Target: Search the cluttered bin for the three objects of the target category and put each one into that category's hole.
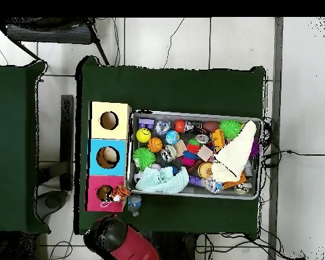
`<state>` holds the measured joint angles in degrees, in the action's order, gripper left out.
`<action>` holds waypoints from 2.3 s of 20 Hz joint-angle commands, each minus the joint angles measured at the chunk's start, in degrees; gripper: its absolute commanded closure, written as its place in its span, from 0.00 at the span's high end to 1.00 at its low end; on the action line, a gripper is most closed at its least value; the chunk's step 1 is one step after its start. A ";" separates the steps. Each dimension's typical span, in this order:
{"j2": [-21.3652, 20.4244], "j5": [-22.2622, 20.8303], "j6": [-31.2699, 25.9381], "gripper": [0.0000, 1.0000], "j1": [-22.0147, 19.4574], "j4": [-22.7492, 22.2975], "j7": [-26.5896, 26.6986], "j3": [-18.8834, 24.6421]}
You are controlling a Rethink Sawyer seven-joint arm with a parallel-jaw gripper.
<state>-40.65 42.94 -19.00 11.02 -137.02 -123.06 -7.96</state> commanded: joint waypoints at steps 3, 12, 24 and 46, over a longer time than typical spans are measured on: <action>-1.19 0.07 -7.77 1.00 4.98 6.41 -20.66 -1.40; -1.11 -1.80 -12.33 1.00 6.73 9.20 -19.96 -5.84; -0.86 -7.08 -17.01 1.00 6.21 13.36 -15.86 -11.95; 1.32 -1.17 -5.85 1.00 2.05 9.79 -12.02 -4.79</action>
<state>-42.50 37.68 -31.15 15.65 -130.22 -123.07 -19.29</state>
